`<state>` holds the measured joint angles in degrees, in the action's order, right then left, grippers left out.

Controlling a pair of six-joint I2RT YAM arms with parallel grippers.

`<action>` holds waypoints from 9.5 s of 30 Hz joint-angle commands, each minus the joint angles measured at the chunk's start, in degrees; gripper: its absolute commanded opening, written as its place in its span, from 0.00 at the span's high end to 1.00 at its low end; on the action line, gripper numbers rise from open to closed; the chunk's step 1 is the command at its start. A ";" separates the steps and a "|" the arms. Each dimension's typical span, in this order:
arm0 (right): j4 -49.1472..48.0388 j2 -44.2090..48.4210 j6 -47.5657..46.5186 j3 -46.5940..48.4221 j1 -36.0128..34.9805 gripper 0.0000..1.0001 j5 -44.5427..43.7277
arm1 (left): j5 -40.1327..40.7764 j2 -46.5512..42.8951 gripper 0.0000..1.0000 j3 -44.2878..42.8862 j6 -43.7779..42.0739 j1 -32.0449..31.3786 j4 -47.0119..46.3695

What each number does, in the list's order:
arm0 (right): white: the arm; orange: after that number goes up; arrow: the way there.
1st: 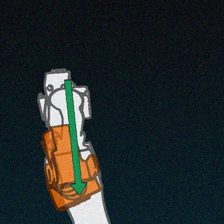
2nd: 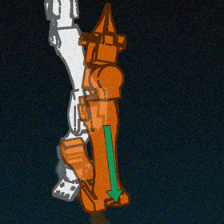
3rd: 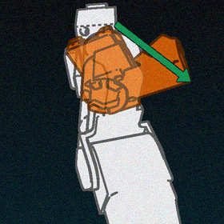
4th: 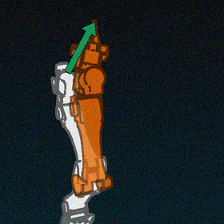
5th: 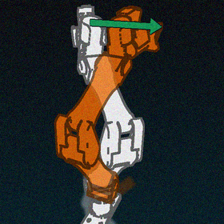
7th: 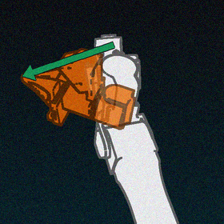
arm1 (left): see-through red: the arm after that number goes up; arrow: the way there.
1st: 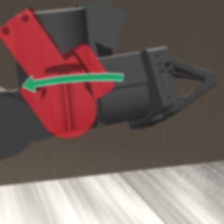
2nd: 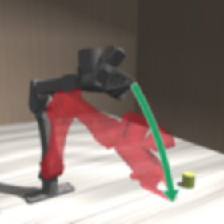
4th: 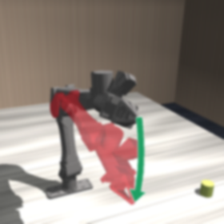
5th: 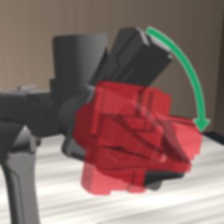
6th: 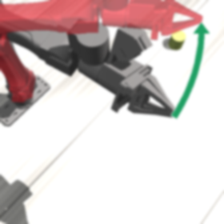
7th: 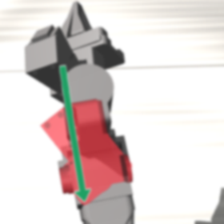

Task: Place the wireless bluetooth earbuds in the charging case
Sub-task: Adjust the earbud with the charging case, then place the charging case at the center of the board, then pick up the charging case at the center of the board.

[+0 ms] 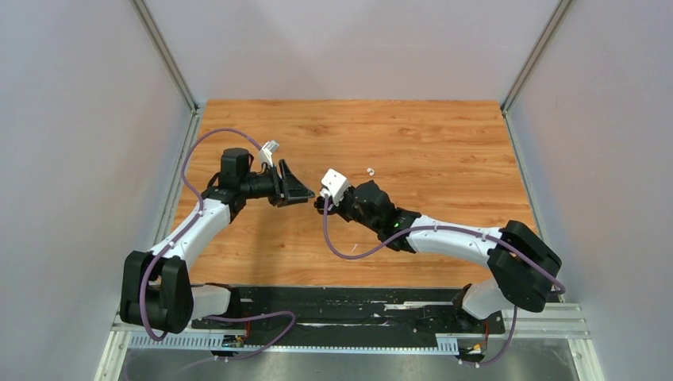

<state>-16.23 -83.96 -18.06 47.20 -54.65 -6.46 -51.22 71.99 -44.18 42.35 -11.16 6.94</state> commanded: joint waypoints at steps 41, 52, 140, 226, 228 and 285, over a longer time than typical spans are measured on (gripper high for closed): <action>-1.95 -2.52 0.41 3.73 0.19 1.00 2.91 | -1.08 4.27 0.52 -9.57 -9.83 -4.06 12.51; -2.83 -3.81 -0.63 4.04 0.24 1.00 3.16 | -1.84 5.47 0.55 -10.76 -10.62 -5.18 14.29; 28.10 1.46 7.26 -3.96 24.60 0.84 12.98 | 7.38 -11.87 0.25 -8.20 -39.24 0.87 18.18; 41.83 3.80 -0.44 16.64 29.19 0.45 33.38 | 42.39 29.56 0.42 -24.60 -24.85 -2.45 22.47; 42.55 4.02 -0.79 17.06 29.25 0.45 32.99 | 41.24 31.03 0.45 -25.34 -24.40 -2.46 22.69; 40.92 3.72 2.74 22.77 28.99 0.33 65.46 | -13.80 17.79 0.70 -38.49 -92.12 -12.69 54.62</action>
<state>27.53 -79.29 -14.11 65.28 -24.82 53.69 -62.83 89.38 -79.22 -28.56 -21.58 41.87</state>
